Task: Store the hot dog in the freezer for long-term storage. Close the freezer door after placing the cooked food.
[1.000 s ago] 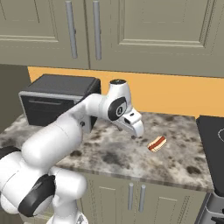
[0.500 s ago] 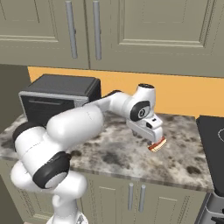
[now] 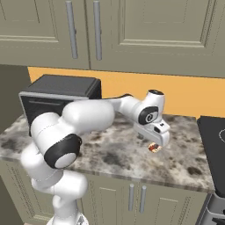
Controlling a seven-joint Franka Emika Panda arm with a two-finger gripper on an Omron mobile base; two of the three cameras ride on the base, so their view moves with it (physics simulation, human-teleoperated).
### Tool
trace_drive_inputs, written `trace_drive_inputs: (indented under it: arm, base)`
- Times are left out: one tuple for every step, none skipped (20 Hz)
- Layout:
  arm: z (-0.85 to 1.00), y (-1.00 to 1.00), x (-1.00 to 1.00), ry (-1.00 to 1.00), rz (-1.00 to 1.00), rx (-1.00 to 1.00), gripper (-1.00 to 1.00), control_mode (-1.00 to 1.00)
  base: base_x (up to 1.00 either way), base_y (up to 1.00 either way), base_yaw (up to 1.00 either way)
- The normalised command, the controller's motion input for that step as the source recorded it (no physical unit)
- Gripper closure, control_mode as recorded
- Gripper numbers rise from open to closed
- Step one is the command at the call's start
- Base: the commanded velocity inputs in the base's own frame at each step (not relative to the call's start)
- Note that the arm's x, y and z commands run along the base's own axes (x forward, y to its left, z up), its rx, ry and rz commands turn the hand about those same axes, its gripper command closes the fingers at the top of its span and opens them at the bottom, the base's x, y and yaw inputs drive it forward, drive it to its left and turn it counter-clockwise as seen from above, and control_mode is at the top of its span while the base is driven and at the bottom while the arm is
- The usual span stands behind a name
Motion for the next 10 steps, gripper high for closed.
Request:
trace_drive_inputs:
  arm:
    - [-0.29,-0.22,0.21,0.00,0.01,0.00,-1.00,-1.00]
    - [-0.29,-0.21,0.22,0.00,0.01,0.00,-1.00,-1.00]
    - [-0.31,-0.21,0.24,0.00,0.01,0.00,-1.00,-1.00]
    - [-0.31,-0.19,0.24,0.00,0.01,0.00,-1.00,-1.00]
    - [-0.33,-0.12,0.27,0.00,0.00,0.00,-1.00,-1.00]
    - [-0.32,-0.07,0.29,0.00,0.00,0.00,-1.00,-1.00]
    - [-0.32,0.00,0.31,0.00,0.00,0.00,-1.00,-1.00]
    - [-0.33,0.00,0.34,0.00,0.00,0.00,-1.00,-1.00]
    - [-0.34,0.00,0.39,0.00,0.00,0.00,-1.00,-1.00]
    - [-0.35,0.00,0.39,0.00,0.00,0.00,-1.00,-1.00]
  base:
    - [0.00,0.00,0.00]
    - [0.00,0.00,0.00]
    - [0.00,0.00,0.00]
    - [0.00,0.00,0.00]
    - [0.00,0.00,0.00]
    - [0.00,0.00,0.00]
    - [0.00,0.00,0.00]
    - [0.00,0.00,0.00]
    - [0.00,0.00,0.00]
    - [0.00,0.00,0.00]
